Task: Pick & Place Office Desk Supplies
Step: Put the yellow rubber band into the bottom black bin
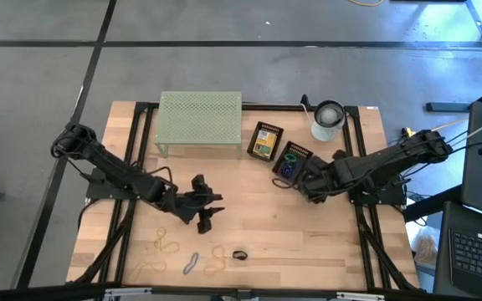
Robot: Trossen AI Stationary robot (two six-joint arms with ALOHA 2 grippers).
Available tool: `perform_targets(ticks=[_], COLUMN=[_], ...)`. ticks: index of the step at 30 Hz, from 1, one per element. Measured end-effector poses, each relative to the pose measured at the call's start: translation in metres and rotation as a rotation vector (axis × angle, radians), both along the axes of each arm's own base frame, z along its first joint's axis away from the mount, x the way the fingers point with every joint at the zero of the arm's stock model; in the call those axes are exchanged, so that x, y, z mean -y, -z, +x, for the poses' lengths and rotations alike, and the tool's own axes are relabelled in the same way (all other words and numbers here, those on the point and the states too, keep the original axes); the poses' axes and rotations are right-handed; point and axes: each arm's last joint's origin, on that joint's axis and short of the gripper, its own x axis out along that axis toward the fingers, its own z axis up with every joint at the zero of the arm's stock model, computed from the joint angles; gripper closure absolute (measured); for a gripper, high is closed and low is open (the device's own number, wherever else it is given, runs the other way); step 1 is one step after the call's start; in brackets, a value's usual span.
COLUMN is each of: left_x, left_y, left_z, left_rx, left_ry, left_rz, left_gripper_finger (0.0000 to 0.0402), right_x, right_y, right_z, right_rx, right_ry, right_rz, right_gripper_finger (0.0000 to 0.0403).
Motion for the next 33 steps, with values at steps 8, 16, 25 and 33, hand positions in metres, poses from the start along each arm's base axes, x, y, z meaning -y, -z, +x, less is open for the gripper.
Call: perform_targets(ticks=[8,16,25,33], left_x=[0.01,0.015,0.019,0.02], left_y=[0.0,0.001,0.006,0.015], left_z=[-0.005,-0.007,-0.01,-0.02], left_rx=[-0.001,-0.015,-0.141,-0.315], left_ry=[0.04,0.083,0.278,0.368], left_rz=[0.001,-0.015,-0.186,-0.263], left_gripper_finger=[0.025,0.0237,0.0224,0.0224], right_x=[0.007,0.014,0.013,0.01], right_y=[0.007,0.031,0.031,0.034], right_z=[-0.006,-0.017,-0.016,-0.009], right_rx=[-0.05,-0.099,-0.092,-0.052], right_ry=[0.064,0.158,0.162,0.112], right_rz=[-0.031,-0.075,-0.059,0.011], right_gripper_finger=[0.0398,0.0374,0.0263,0.0158])
